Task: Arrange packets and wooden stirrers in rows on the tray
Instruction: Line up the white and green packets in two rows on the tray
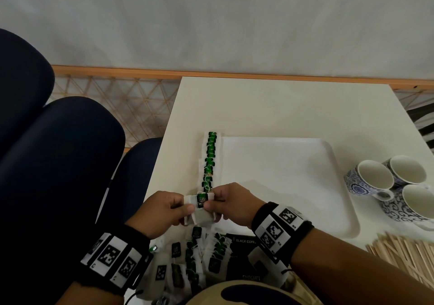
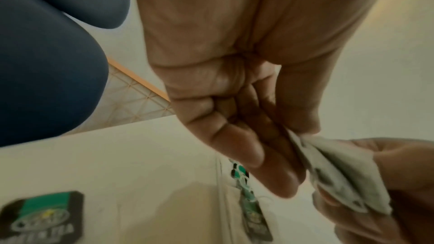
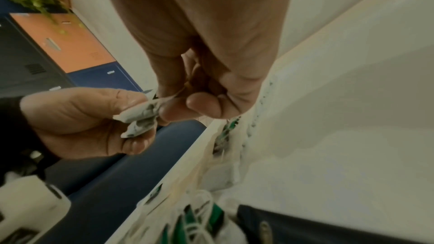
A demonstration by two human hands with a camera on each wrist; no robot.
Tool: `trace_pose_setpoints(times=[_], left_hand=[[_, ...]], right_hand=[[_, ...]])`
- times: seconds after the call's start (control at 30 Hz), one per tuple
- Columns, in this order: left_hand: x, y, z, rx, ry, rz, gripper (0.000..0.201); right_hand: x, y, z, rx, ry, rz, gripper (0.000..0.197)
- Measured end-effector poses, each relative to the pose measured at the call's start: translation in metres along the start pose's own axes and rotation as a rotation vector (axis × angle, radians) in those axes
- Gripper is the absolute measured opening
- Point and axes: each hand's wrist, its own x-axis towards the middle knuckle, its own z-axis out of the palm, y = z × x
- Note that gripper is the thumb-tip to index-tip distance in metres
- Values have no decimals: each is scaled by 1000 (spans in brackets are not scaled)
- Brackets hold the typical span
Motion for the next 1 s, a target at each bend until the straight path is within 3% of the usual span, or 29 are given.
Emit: trace_pose_setpoints(times=[0.17,0.37,0.47,0.6,0.73,1.0], left_hand=[[1,-14,-4,104,66,-18,29],[0,-21,-3,156,94,-53,24],[1,-22,-4,141,249,-84,31],[3,-24,-14,-63,393,-99,33],[3,-21,-16,-110,375,-95,32],[3,-23,-9,-97,321,-88,32]], right_hand=[[0,11,-2,-141,109,43,24],[0,19,6,-220,92,74,27],[2,24,8,-265,124,102,26],[1,26,8,-258,81,119,20],[0,26,11,-366,25,101,28],[6,20,17,-540,90,0,22]])
